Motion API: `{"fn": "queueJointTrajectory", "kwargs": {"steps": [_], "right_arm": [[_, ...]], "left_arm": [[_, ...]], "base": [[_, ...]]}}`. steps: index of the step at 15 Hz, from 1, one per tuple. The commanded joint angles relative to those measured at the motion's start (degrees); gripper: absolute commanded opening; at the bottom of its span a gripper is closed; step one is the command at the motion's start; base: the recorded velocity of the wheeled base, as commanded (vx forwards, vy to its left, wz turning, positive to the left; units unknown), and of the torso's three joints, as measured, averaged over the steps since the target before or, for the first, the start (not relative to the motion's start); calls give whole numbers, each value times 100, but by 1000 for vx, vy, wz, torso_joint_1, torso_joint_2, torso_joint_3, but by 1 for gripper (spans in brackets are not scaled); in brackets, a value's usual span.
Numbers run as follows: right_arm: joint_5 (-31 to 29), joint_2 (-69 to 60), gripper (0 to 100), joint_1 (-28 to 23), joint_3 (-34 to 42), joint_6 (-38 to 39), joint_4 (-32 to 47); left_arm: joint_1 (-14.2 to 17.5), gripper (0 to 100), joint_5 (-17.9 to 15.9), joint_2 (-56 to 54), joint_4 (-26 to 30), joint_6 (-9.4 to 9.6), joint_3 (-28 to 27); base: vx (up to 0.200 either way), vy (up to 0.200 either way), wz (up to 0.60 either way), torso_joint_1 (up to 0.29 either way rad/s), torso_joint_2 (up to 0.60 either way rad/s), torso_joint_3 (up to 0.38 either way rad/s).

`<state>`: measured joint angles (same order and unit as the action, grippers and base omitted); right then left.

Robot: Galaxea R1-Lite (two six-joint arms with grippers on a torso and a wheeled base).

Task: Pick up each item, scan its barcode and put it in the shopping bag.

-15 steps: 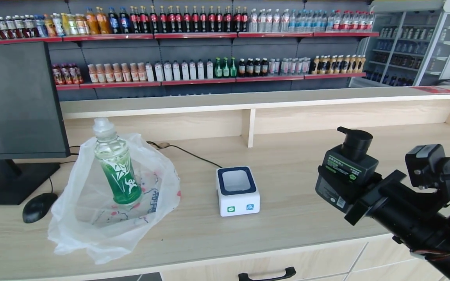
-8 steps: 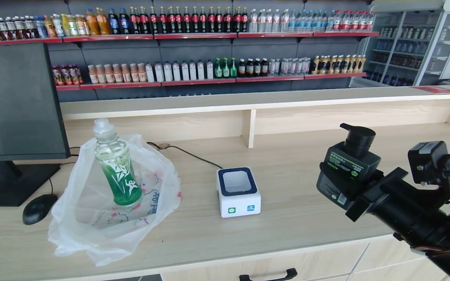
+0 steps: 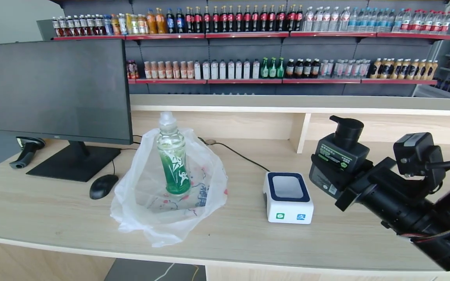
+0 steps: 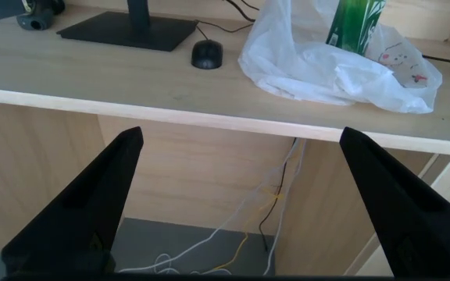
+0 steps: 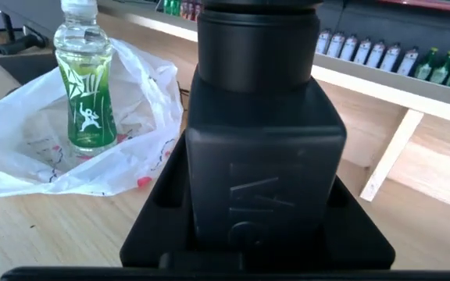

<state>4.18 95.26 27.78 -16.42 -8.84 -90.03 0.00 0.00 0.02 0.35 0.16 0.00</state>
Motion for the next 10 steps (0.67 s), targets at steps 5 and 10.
{"fn": "queueJointTrajectory", "kwargs": {"steps": [5,10], "right_arm": [[1287,766,0,-106,-775,-918,3],[2394,1162,0,-212,-1311,-2518,3]], "left_arm": [[0,100,0,-2,0,11,0],[0,100,0,-2,0,11,0]], "base": [[0,0,0,0,0,0],[0,0,0,0,0,0]]}}
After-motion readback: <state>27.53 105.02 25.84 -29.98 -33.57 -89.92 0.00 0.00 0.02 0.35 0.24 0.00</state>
